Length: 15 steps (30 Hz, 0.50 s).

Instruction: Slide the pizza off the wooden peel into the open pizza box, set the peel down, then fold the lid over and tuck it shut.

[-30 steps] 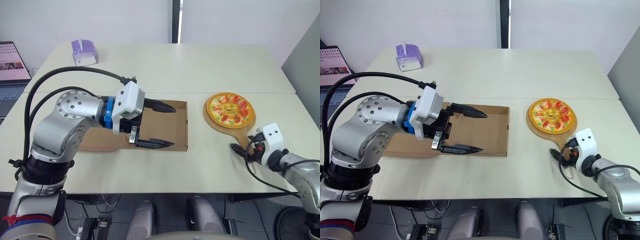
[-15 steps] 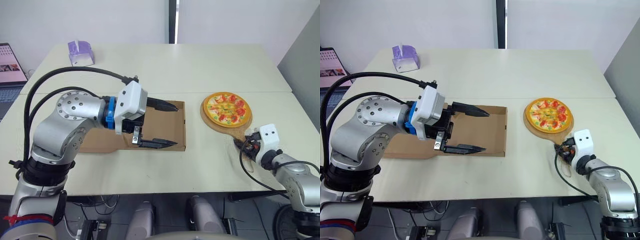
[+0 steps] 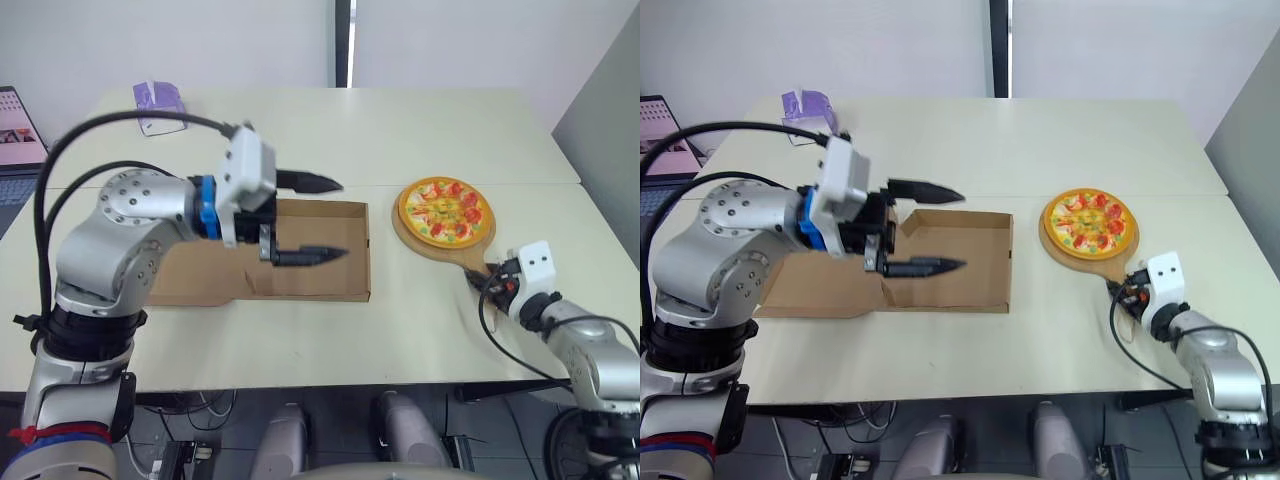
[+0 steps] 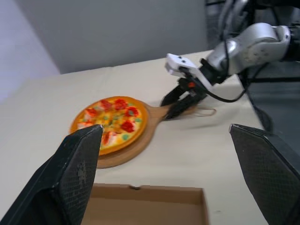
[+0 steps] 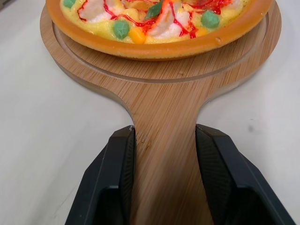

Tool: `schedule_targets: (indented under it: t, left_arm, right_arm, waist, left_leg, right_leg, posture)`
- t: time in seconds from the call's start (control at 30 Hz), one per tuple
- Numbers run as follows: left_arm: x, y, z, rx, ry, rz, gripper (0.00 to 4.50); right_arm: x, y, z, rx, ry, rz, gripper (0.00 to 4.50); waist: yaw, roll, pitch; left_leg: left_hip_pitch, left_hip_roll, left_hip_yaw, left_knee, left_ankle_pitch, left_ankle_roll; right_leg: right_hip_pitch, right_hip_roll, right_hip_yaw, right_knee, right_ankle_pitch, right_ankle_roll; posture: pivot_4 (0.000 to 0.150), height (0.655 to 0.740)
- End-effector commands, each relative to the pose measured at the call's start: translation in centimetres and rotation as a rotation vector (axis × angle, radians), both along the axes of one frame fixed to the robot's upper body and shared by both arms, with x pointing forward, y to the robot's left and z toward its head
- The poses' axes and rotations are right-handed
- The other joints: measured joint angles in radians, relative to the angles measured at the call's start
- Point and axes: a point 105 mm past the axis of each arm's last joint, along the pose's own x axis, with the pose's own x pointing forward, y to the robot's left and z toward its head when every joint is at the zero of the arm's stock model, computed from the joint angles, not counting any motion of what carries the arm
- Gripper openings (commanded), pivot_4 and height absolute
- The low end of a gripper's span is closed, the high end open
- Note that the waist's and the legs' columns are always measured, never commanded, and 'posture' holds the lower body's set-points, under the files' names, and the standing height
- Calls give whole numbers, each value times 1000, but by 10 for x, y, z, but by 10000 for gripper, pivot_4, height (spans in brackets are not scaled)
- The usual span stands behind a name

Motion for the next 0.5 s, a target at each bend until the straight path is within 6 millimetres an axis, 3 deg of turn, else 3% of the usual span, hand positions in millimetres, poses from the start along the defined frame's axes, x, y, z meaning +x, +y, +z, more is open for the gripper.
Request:
schedule_targets:
  t: [0.03,0.17,0.27,0.5]
  left_arm:
    - [10,20,29,-110,-78,111,45000]
    - [10,40,36,-118,-80,183,45000]
    - [4,58,42,-106,13,229,45000]
    - [-13,89,41,-40,109,318,45000]
  right_arm:
    - [25,11,73,-71,-259,117,16364]
    - [41,28,96,-112,-310,225,16364]
    - [49,45,110,-147,-337,329,16364]
    - [55,80,121,-215,-376,514,16364]
  waist:
    - [-1,2,2]
    - [-2,2,2]
    - [-11,2,2]
    - [-9,2,3]
  left_leg:
    - [-1,0,0,-1,0,0]
    - [-3,1,-1,-2,0,0]
    - [-5,0,-1,-2,-1,1]
    - [-17,-1,-5,0,-1,1]
  right_leg:
    - [-2,0,0,0,0,0]
    - [-4,0,-1,1,1,-2]
    - [-6,0,-2,0,3,-5]
    - [-15,-2,-5,1,3,-5]
  posture:
    - [1500,7400]
    - [1500,7400]
    - [1500,7400]
    - [1500,7400]
